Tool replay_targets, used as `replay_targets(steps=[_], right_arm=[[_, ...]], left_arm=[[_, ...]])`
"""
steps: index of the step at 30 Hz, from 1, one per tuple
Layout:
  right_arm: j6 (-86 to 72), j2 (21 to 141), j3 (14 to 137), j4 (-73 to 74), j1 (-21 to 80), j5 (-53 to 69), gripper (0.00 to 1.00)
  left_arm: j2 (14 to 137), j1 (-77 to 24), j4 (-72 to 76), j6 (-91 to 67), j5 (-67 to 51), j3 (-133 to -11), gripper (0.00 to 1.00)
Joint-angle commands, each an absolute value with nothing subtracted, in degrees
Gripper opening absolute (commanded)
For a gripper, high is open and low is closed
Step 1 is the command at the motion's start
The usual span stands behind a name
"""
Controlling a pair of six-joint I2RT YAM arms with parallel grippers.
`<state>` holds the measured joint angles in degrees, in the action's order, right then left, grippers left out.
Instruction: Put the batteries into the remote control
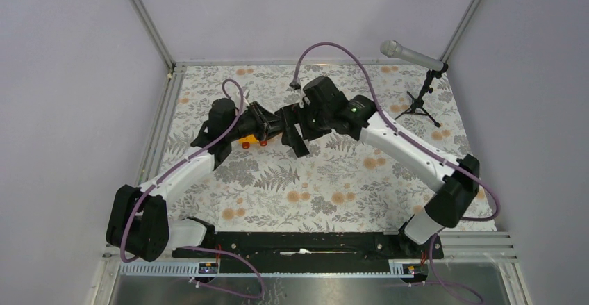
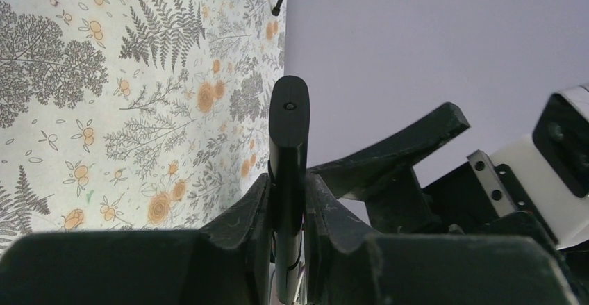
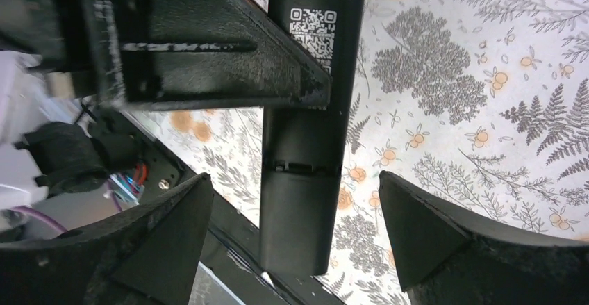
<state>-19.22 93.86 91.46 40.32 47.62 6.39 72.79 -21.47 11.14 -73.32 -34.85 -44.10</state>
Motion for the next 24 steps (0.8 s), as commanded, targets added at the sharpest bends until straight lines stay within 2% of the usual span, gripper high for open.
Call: replay_targets(steps=[1,7,14,20,24], right_arm=[[-26.97,85.03,87.28,31.22,45.89,7.54,0.95],[-39.40,75.19,74.98,21.42,45.80,-4.09,0.96],[-51.72,70.34,63.92,9.29,45.79,-0.78,0.96],[-55.13,70.46,62.23,6.73,45.79,-0.90,0.83],[-56.94,69.86,59.87,4.17,45.79,-2.47,0.69]], left_arm=[[71.27,-20.52,17.58,-75.72,-36.51,-44.88,0.00],[71.31,-20.14,20.30,-78.57,-36.56,-45.72,0.00],[69.84,-20.13,23.96,-84.51,-35.55,-46.14,0.00],[68.35,-20.13,25.70,-89.47,-34.03,-46.19,0.00],[67.12,-20.20,27.91,-93.84,-33.46,-45.84,0.00]])
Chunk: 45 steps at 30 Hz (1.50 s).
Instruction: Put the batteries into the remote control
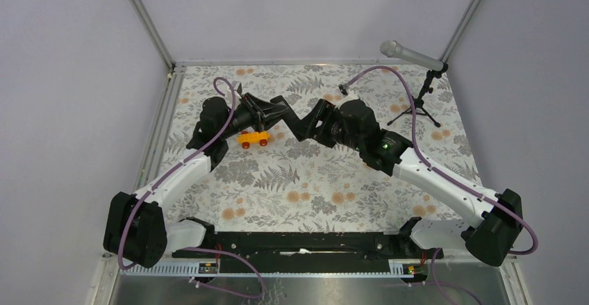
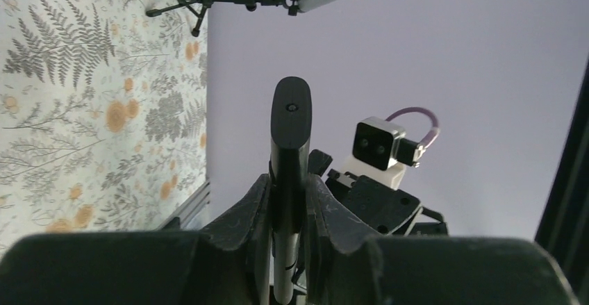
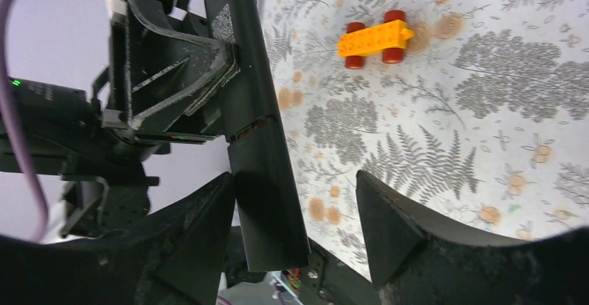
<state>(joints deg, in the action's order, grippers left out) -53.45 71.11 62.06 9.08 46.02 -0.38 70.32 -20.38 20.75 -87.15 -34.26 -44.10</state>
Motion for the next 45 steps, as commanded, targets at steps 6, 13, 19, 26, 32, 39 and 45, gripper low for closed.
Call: replay_targets(steps=[6,13,19,26,32,39,45], right_arm=[[-59.45,69.47,55.77,-1.06,45.79,-2.75,0.65],[-59.79,70.94,54.98,-4.43,45.79,-5.81,0.61],[-60.45,71.91,53.00,-11.26,45.79,-8.09,0.51],[-60.25,73.76,52.07,-17.93,45.79,-9.34,0.51],[-59.94,76.74,52.74,-21.17,45.79,-9.68,0.45],[-59.33,79.80,54.21,-23.34,45.83,-10.32,0.41],[-57.70,77.72,57.33,-14.93,45.79,-11.67,0.44]], left_arm=[[65.01,-20.48,33.09,-102.25,-32.41,-43.68,0.00],[64.00,-21.36,33.51,-104.39,-31.18,-44.82,0.00],[64.58,-23.33,34.00,-104.89,-30.44,-45.80,0.00],[64.86,-25.31,34.62,-105.57,-29.67,-46.18,0.00],[64.70,-26.73,34.98,-106.55,-29.71,-46.87,0.00],[64.42,-27.69,34.28,-106.11,-29.62,-47.56,0.00],[64.52,-27.61,33.25,-104.35,-29.48,-47.44,0.00]])
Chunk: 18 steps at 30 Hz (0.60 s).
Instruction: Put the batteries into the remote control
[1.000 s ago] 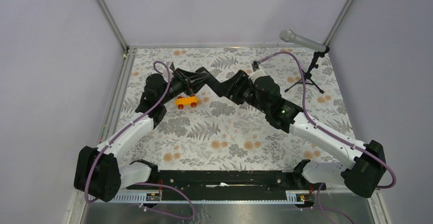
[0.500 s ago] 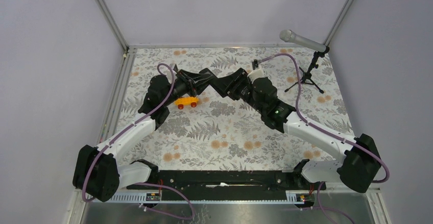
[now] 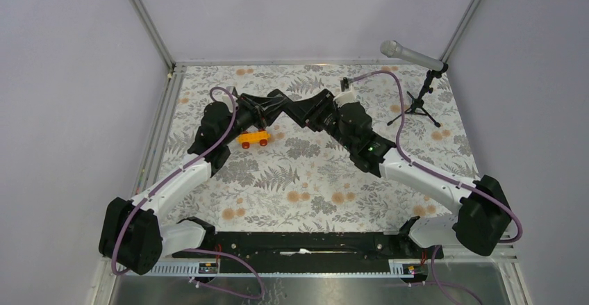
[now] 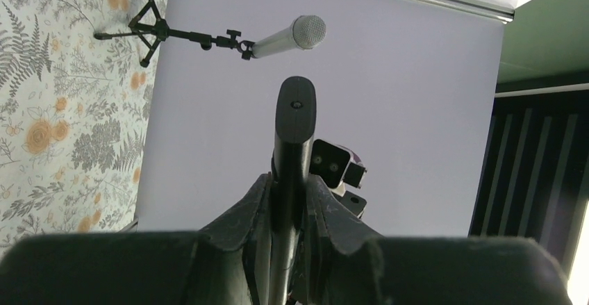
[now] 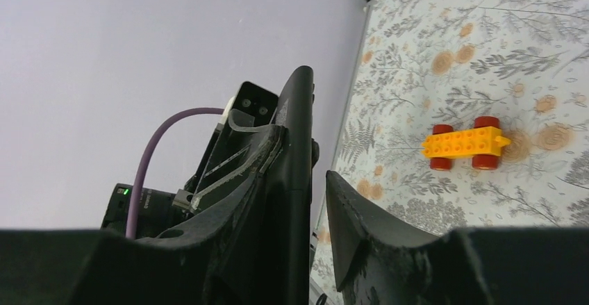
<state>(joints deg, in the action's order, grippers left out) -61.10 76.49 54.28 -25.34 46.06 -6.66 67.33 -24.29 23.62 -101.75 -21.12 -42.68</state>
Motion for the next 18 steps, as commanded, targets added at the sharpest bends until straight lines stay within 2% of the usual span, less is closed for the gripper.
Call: replay_targets(steps=[1,4,5,7,10,12,15,18], right_arm=[[-57.41,77.25,58.01,-12.34,45.79,-13.05,0.44],[-56.87,76.44,57.67,-9.32,45.79,-17.25,0.41],[-56.60,76.43,57.20,-9.59,45.79,-17.90,0.43],[-55.84,76.77,56.41,-12.22,45.71,-16.91,0.56],[-53.17,75.58,56.48,-16.46,45.74,-12.93,0.81],[-50.90,73.03,56.72,-18.25,45.15,-8.65,0.92],[-47.34,68.38,57.06,-18.17,42.61,-0.69,0.99],[-43.98,64.49,58.01,-14.97,39.62,10.09,1.00]], left_arm=[[64.58,-27.60,33.43,-104.42,-29.35,-47.24,0.00],[65.21,-27.62,36.65,-107.34,-29.27,-46.34,0.00],[65.49,-27.67,38.14,-108.20,-29.31,-46.24,0.00],[65.85,-27.44,38.30,-107.64,-30.04,-46.54,0.00],[65.97,-26.98,35.89,-104.24,-30.56,-46.40,0.00],[65.51,-26.53,30.66,-100.19,-30.98,-46.56,0.00],[65.12,-25.24,21.76,-90.01,-33.21,-48.93,0.00],[65.12,-23.96,16.43,-78.72,-36.91,-50.53,0.00]])
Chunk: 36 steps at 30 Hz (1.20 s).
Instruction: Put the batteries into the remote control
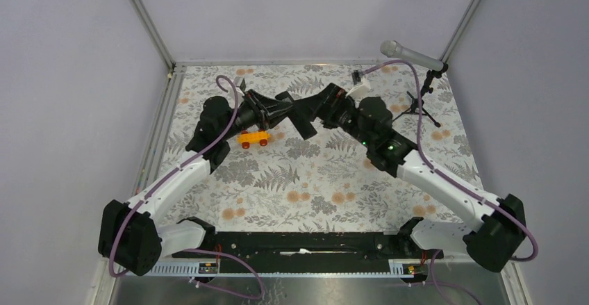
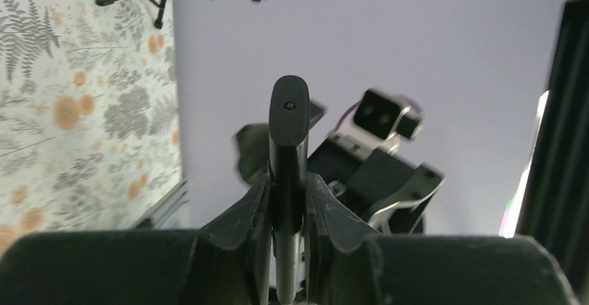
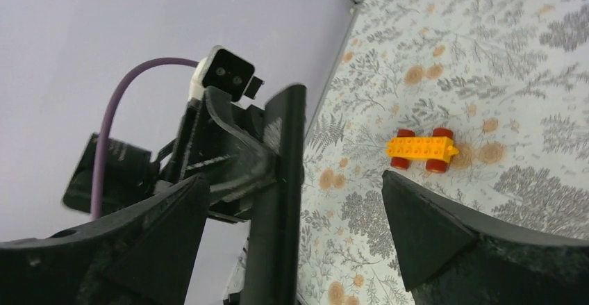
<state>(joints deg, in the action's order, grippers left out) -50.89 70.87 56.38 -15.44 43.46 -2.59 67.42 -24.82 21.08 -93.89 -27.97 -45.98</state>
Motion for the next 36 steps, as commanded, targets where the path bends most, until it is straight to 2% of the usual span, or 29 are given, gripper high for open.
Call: replay_targets(steps=[1,4,7,9,13,16,22,29,32,34,35,36], right_arm=[[-42.76,63.72,58.39,-13.15,38.79,13.20,1.00],[-38.84,62.48,58.58,-8.71,36.88,24.74,1.00],[-34.50,63.11,58.09,-7.81,36.65,39.86,0.99],[-33.50,64.32,58.14,-5.82,36.64,44.47,0.99],[-36.37,65.56,56.38,-10.90,36.60,49.74,0.87],[-38.61,65.61,54.42,-16.59,36.65,50.03,0.82],[-41.69,68.74,54.36,-20.88,36.72,53.92,0.60],[-42.02,70.34,52.89,-24.64,36.75,53.29,0.42],[-41.97,70.73,53.67,-23.73,36.80,50.71,0.24],[-42.11,70.08,53.53,-22.40,36.79,46.90,0.14],[-42.17,69.75,53.38,-21.63,36.71,45.03,0.09],[-41.95,69.40,53.46,-20.53,36.73,43.63,0.05]], left_arm=[[65.37,-23.57,16.58,-76.52,-39.35,-50.91,0.00],[67.21,-23.21,14.75,-69.33,-48.62,-53.20,0.00],[66.61,-23.15,13.78,-63.78,-52.49,-53.41,0.00],[66.02,-23.12,13.97,-61.86,-54.57,-53.71,0.00],[65.37,-23.20,16.10,-60.91,-57.06,-54.05,0.00],[65.27,-23.20,18.15,-61.80,-57.62,-53.97,0.00],[65.70,-23.20,23.10,-65.09,-57.74,-53.26,0.00],[67.22,-23.20,26.32,-69.11,-56.26,-54.09,0.00],[67.39,-23.20,27.16,-70.02,-56.41,-53.98,0.01],[66.89,-23.14,26.36,-69.32,-55.97,-53.73,0.11],[66.28,-22.98,24.74,-68.19,-55.08,-53.81,0.23],[65.56,-22.80,22.47,-66.47,-53.76,-54.02,0.42]])
